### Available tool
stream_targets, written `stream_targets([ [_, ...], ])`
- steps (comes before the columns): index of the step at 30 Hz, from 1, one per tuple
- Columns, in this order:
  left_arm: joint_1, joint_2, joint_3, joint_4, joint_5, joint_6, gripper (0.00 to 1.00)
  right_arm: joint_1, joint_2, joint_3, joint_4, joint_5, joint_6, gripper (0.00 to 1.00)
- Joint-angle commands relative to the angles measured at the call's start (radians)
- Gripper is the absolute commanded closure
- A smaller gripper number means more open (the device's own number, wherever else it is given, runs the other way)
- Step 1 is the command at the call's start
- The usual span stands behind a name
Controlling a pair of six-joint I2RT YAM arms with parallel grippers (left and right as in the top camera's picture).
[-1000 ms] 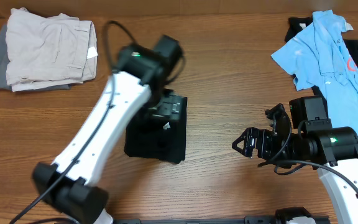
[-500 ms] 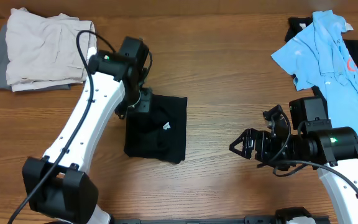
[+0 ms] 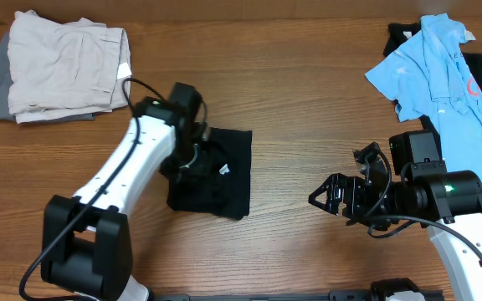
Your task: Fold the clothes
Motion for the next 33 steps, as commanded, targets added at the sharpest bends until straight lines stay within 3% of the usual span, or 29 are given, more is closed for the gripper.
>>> stream_targets([
  [1, -0.075, 0.001, -0.01, -0.003, 0.063, 0.0, 0.96, 0.005, -0.002, 0.0, 0.004, -0.01, -0.006, 0.0],
  [9, -0.206, 0.001, -0.027, -0.005, 0.055, -0.132, 0.91, 0.005, -0.002, 0.0, 0.004, -0.01, -0.006, 0.0],
  [15, -0.27, 0.001, -0.113, 0.123, 0.064, -0.17, 0.89, 0.005, -0.002, 0.0, 0.002, -0.013, -0.003, 0.0],
  [17, -0.289, 0.001, -0.131, 0.159, 0.08, -0.169, 0.94, 0.005, -0.002, 0.0, 0.0, -0.013, -0.003, 0.0],
  [23, -0.335, -0.037, 0.014, 0.082, 0.096, -0.125, 0.96, 0.005, -0.002, 0.0, 0.001, -0.013, -0.003, 0.0],
  [28, -0.323, -0.101, 0.224, -0.002, 0.07, -0.124, 0.84, 0.005, -0.002, 0.0, 0.0, -0.012, -0.003, 0.0],
  [32, -0.277, -0.119, 0.311, -0.061, -0.138, -0.257, 0.75, 0.005, -0.002, 0.0, 0.001, -0.009, -0.006, 0.0],
  [33, -0.259, -0.119, 0.312, -0.069, -0.175, -0.274, 0.69, 0.005, -0.002, 0.0, 0.001, -0.008, -0.007, 0.0],
])
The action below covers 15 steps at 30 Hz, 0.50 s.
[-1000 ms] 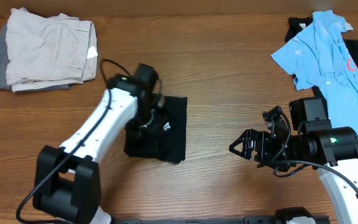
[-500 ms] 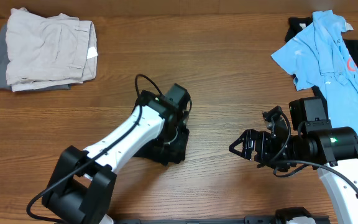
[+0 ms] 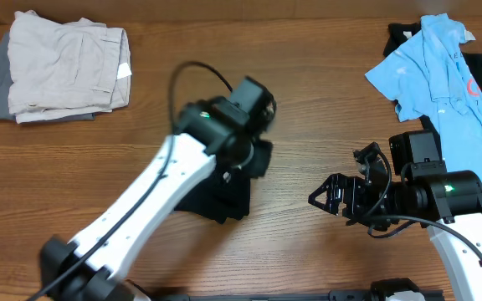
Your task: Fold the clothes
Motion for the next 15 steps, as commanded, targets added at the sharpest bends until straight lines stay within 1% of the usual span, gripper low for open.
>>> stream_targets([
  [1, 0.077, -0.021, 0.035, -0.037, -0.19, -0.102, 0.57, 0.005, -0.002, 0.0, 0.002, -0.005, -0.008, 0.0],
  [3, 0.121, -0.003, 0.026, -0.058, -0.186, -0.095, 0.13, 0.005, -0.002, 0.0, 0.002, -0.005, -0.008, 0.0],
  [4, 0.143, 0.008, 0.019, -0.064, -0.186, -0.082, 0.04, 0.005, -0.002, 0.0, 0.002, -0.005, -0.008, 0.0],
  [10, 0.243, 0.1, 0.004, -0.048, -0.164, 0.132, 0.01, 0.005, -0.002, 0.0, 0.014, -0.005, -0.008, 0.0],
  [12, 0.253, 0.131, 0.004, -0.039, -0.16, 0.158, 0.0, 0.005, -0.002, 0.0, 0.018, -0.005, -0.008, 0.0],
  [15, 0.257, 0.182, 0.004, -0.016, -0.14, 0.162, 0.02, 0.005, -0.002, 0.0, 0.021, -0.006, -0.008, 0.0],
])
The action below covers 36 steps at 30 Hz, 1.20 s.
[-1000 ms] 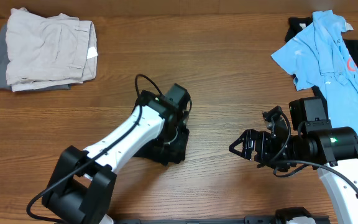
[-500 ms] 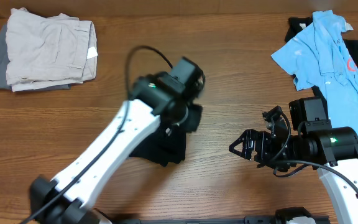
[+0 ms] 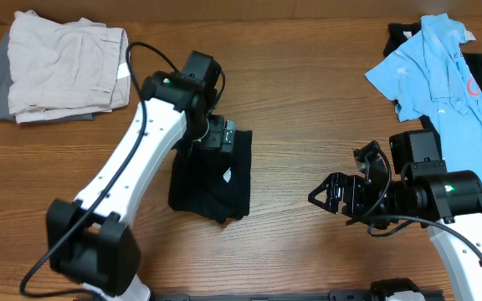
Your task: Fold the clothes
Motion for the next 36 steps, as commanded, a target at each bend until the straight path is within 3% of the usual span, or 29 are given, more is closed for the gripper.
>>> stream_targets([
  [1, 0.002, 0.063, -0.005, 0.024, 0.029, 0.065, 0.02, 0.005, -0.002, 0.0, 0.005, -0.005, -0.007, 0.0],
  [3, 0.002, 0.098, -0.005, 0.036, 0.071, 0.065, 0.05, 0.005, -0.002, 0.0, 0.005, -0.006, -0.007, 0.0],
  [6, 0.0, 0.137, -0.005, 0.068, 0.12, 0.066, 0.22, 0.005, -0.002, 0.0, 0.005, -0.006, -0.007, 0.0],
  [7, 0.0, 0.146, -0.005, 0.087, 0.122, 0.066, 0.33, 0.005, -0.002, 0.0, 0.005, -0.005, -0.007, 0.0],
  [8, 0.0, 0.15, -0.005, 0.103, 0.122, 0.065, 0.54, 0.005, -0.002, 0.0, 0.005, -0.005, -0.007, 0.0],
  [9, 0.0, 0.151, -0.005, 0.119, 0.122, 0.065, 0.82, 0.005, -0.002, 0.0, 0.005, -0.005, -0.007, 0.0],
  [10, 0.0, 0.151, -0.004, 0.135, 0.122, 0.064, 0.96, 0.005, -0.002, 0.0, 0.005, -0.005, -0.007, 0.0],
  [14, 0.0, 0.149, 0.01, 0.179, 0.146, -0.008, 0.96, 0.005, -0.002, 0.0, 0.008, -0.005, -0.007, 0.0],
  [18, -0.001, 0.155, 0.01, 0.248, 0.359, -0.023, 0.96, 0.005, -0.002, 0.0, 0.028, -0.006, -0.007, 0.0],
  [22, -0.021, 0.18, 0.01, 0.301, 0.379, -0.126, 0.94, 0.005, -0.002, 0.0, 0.034, -0.006, -0.007, 0.0],
  [25, -0.048, 0.213, 0.01, 0.352, 0.383, -0.164, 0.73, 0.005, -0.002, 0.0, 0.033, -0.006, -0.007, 0.0],
  [26, -0.058, 0.229, 0.01, 0.378, 0.383, -0.166, 0.59, 0.005, -0.002, 0.0, 0.032, -0.006, -0.007, 0.0],
  [31, -0.09, 0.296, 0.01, 0.463, 0.423, -0.168, 0.47, 0.005, -0.002, 0.0, 0.022, -0.006, -0.007, 0.0],
  [33, -0.091, 0.304, 0.01, 0.479, 0.46, -0.168, 0.49, 0.005, -0.002, 0.0, 0.011, -0.006, -0.007, 0.0],
  [36, -0.091, 0.295, 0.015, 0.523, 0.564, -0.167, 0.67, 0.005, -0.002, 0.0, 0.0, -0.006, -0.007, 0.0],
])
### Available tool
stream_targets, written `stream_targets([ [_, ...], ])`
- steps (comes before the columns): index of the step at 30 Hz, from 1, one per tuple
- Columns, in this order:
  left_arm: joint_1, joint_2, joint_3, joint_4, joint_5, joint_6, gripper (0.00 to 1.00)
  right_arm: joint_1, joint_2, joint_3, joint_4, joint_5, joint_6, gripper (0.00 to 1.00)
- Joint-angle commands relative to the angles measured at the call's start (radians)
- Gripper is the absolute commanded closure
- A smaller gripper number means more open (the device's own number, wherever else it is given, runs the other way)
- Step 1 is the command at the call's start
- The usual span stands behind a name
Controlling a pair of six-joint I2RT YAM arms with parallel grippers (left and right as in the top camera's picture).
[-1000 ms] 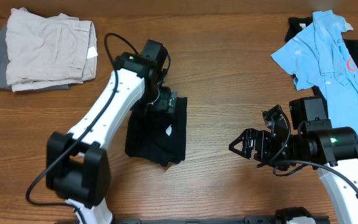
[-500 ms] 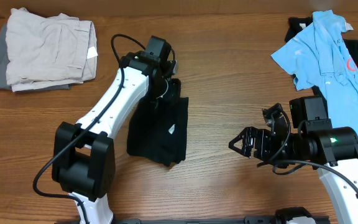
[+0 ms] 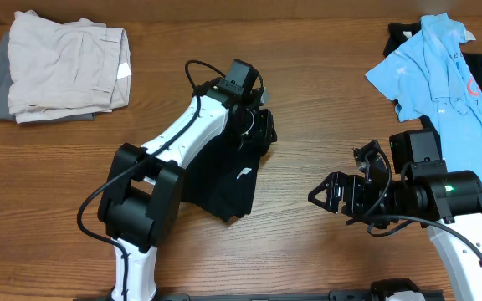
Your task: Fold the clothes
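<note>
A black folded garment [image 3: 223,180] lies at the middle of the wooden table [image 3: 325,92], turned askew, a small white tag [image 3: 243,174] showing on it. My left gripper [image 3: 263,134] is down on its upper right corner and seems shut on the cloth; dark fingers against dark fabric blur the detail. To the right, my right gripper [image 3: 323,197] hovers with its fingers spread and nothing in them, apart from the garment.
Folded beige shorts [image 3: 65,67] sit on a grey piece at the back left. A light blue polo shirt [image 3: 442,79] lies unfolded over a black item [image 3: 407,35] at the back right, beside my right arm.
My left gripper has gone from the garment's upper middle to its upper right corner. The garment's top has shifted right, and it now lies skewed. The right arm is unchanged.
First my left gripper was at the left edge of the black folded garment. Then it stood over the right side, then at the upper middle. Now it is at the upper right corner and the garment lies slanted. My right gripper stayed open in place throughout.
</note>
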Motion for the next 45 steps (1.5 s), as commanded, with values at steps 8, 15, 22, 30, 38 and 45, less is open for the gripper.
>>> stream_targets([
  [8, 0.009, -0.156, 0.116, -0.014, 0.289, 0.062, 0.48, 0.005, -0.002, 0.0, -0.005, -0.006, -0.007, 0.0],
  [15, 0.067, -0.302, 0.16, -0.431, -0.123, 0.097, 0.39, 0.005, -0.002, 0.0, -0.011, -0.006, -0.007, 0.0],
  [22, 0.069, -0.262, 0.103, -0.595, -0.192, 0.199, 0.43, 0.005, -0.002, 0.0, 0.034, -0.017, 0.009, 0.0],
  [30, -0.055, -0.195, -0.072, -0.404, -0.19, 0.099, 0.41, 0.005, -0.002, 0.0, 0.022, -0.017, 0.044, 0.0],
  [38, -0.072, -0.092, -0.106, -0.337, -0.239, 0.023, 0.41, 0.005, -0.002, 0.0, -0.003, -0.009, 0.038, 0.0],
  [45, -0.086, -0.034, -0.11, -0.282, -0.096, 0.049, 0.41, 0.005, -0.002, 0.0, -0.003, -0.009, 0.038, 0.0],
])
